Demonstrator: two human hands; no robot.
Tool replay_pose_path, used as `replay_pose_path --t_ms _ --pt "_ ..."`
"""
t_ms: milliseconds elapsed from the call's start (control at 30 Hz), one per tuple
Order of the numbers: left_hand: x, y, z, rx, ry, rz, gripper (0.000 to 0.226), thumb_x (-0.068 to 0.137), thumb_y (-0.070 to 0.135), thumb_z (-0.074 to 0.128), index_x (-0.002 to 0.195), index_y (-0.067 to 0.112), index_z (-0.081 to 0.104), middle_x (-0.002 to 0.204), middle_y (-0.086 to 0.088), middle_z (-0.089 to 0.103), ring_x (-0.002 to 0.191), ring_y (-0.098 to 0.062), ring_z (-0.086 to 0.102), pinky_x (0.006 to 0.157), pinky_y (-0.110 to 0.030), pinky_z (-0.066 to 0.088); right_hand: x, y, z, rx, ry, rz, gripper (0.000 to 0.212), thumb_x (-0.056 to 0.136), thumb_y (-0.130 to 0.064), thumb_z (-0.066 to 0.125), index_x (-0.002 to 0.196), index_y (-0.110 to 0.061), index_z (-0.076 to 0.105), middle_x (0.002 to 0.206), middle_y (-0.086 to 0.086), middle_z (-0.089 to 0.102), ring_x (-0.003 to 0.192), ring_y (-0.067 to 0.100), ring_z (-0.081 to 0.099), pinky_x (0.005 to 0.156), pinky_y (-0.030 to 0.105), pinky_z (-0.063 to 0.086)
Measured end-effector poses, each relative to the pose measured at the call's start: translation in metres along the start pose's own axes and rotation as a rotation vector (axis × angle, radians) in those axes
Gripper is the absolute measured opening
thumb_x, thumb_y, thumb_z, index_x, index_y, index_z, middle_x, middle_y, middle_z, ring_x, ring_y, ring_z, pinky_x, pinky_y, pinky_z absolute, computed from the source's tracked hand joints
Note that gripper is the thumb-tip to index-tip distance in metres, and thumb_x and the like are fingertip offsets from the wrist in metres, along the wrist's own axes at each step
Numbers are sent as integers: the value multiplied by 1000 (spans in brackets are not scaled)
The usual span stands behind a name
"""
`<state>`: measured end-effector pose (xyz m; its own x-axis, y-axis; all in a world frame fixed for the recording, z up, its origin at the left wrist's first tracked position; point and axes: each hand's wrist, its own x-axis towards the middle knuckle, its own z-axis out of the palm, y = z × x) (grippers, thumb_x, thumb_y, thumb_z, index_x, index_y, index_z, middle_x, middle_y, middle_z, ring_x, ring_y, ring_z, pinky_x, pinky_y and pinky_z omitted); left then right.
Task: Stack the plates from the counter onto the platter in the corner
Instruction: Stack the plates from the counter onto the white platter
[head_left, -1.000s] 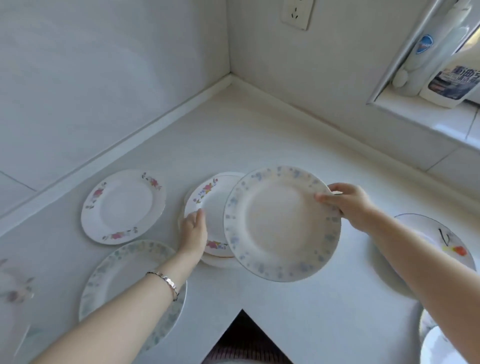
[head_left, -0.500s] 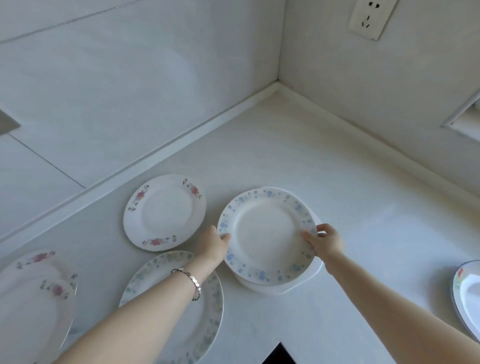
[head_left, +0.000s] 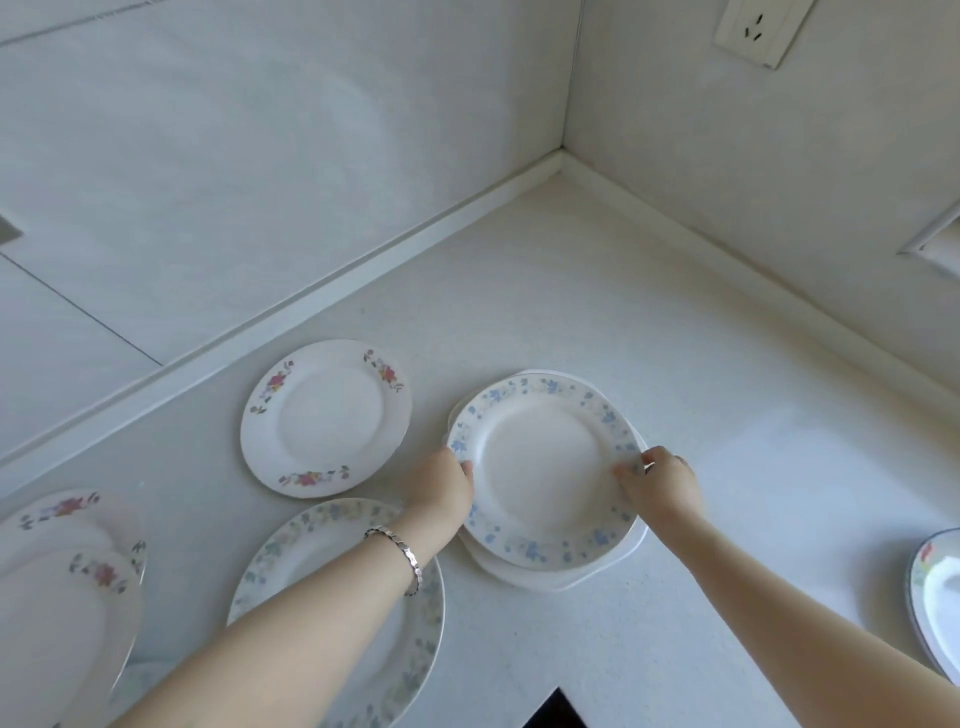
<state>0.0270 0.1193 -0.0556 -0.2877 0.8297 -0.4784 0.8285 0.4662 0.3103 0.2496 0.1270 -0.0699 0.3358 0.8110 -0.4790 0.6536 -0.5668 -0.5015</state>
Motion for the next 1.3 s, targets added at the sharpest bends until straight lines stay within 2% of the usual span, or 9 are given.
replay_pose_path --t_ms 167,300,433,567,667,733,933,1067,1300 --pt "-28 8 22 -451 3 -83 55 97 12 36 145 -7 17 153 -20 23 142 -28 26 114 -31 22 -3 8 10 162 -13 -7 21 83 -16 53 98 -3 58 108 14 58 74 27 53 50 24 35" --pt "-32 15 27 -629 -54 -86 68 95 8 38 149 -2 -3 159 -14 -3 148 -22 2 120 -28 5 -3 11 8 219 -55 -8 31 82 -15 51 113 -12 57 114 13 58 88 32 60 63 28 42" --pt "-31 17 19 -695 -41 -102 64 90 5 42 147 0 12 156 -12 15 144 -23 20 116 -29 18 -5 8 -2 151 -153 -5 42 82 -16 53 123 -9 50 124 16 52 94 33 58 65 30 47" --pt "-41 3 12 -698 -44 -80 55 92 10 43 144 9 26 148 -5 36 130 -21 40 106 -29 33 -31 -5 -3 -44 7 -179 62 85 -13 53 142 -7 30 143 17 31 129 36 30 107 41 29" --pt "-50 -21 4 -621 -8 -158 48 96 20 41 142 11 32 139 -8 46 118 -24 49 90 -26 38 -68 -24 8 -24 47 -538 45 85 -8 55 130 -8 49 133 13 44 127 29 36 108 32 29" --pt "-59 -49 1 -572 26 -173 36 96 17 40 132 14 44 128 -8 53 106 -23 53 78 -19 39 -90 -37 23 -29 -154 -630 32 86 -8 54 117 -9 60 120 9 56 112 23 52 101 28 39" --pt "-95 -149 -12 -500 176 -275 29 91 4 46 115 3 62 126 -10 62 119 -23 56 97 -25 39 -133 -60 96 -320 -753 -212 16 86 -27 51 85 -11 50 70 0 46 70 19 48 61 24 44" --pt "-112 -206 -26 -517 223 -330 31 91 5 45 117 2 61 124 -12 63 117 -26 57 99 -30 41 -139 -55 141 -17 -615 -24 11 81 -16 49 73 -10 45 70 3 46 56 14 40 49 22 32" --pt "-106 -260 -42 -569 206 -315 32 90 2 43 116 1 61 124 -13 63 119 -24 56 97 -27 39 -145 -63 160 252 -414 101 8 82 -7 52 74 -3 55 65 10 51 70 25 51 67 34 45"
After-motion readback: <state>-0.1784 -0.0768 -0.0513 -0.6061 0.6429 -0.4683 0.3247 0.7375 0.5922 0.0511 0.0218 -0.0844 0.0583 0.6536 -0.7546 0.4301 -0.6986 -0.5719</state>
